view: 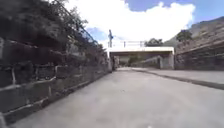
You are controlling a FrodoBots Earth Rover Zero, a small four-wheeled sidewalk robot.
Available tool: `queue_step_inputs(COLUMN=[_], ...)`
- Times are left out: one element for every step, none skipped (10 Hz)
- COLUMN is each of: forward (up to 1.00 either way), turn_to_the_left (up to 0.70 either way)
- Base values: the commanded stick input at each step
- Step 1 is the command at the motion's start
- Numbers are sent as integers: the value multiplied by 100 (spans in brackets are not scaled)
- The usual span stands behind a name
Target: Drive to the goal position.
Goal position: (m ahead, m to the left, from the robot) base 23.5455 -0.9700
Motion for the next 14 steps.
queue_step_inputs(forward=[70, 70, 70, 70, 70, 70, 70, 70, 70, 70, 70, 70, 70, 70], turn_to_the_left=[0, 0, 0, 0, 0, -2, -15, 0, 0, 0, 0, 0, 0, 0])
